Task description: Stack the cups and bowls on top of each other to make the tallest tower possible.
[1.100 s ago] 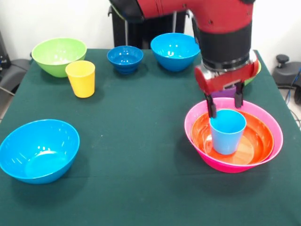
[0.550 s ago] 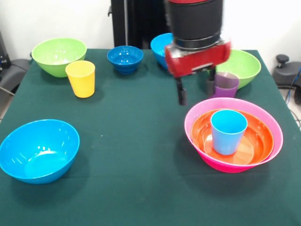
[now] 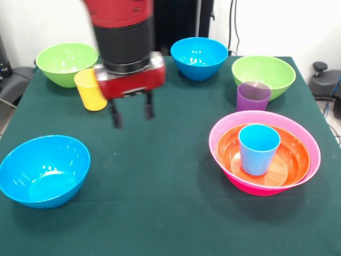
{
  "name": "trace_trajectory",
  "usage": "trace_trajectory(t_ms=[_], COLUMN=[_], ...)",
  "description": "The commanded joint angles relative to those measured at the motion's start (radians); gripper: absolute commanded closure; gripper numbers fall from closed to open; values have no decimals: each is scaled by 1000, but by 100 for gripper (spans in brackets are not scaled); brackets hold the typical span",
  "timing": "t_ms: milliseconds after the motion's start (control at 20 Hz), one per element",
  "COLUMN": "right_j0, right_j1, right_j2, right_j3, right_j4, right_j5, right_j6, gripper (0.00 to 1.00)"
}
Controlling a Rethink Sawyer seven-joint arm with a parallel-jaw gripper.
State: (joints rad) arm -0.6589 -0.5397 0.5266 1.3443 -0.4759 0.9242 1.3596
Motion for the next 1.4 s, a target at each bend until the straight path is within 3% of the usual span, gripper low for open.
trace_trajectory(t_ms=[50,550,950,1400], right_j0=[-35,-35,-16,-59], right_j1=[89,79,60,87], right_j2=[58,75,68,94], right_j3=[-129,-205,-208,-198], right_j4=[-161,-191,-178,-177], right_j5=[151,168,182,184], right_j6=[-521,-631,-651,-716], gripper=[0,0,0,0])
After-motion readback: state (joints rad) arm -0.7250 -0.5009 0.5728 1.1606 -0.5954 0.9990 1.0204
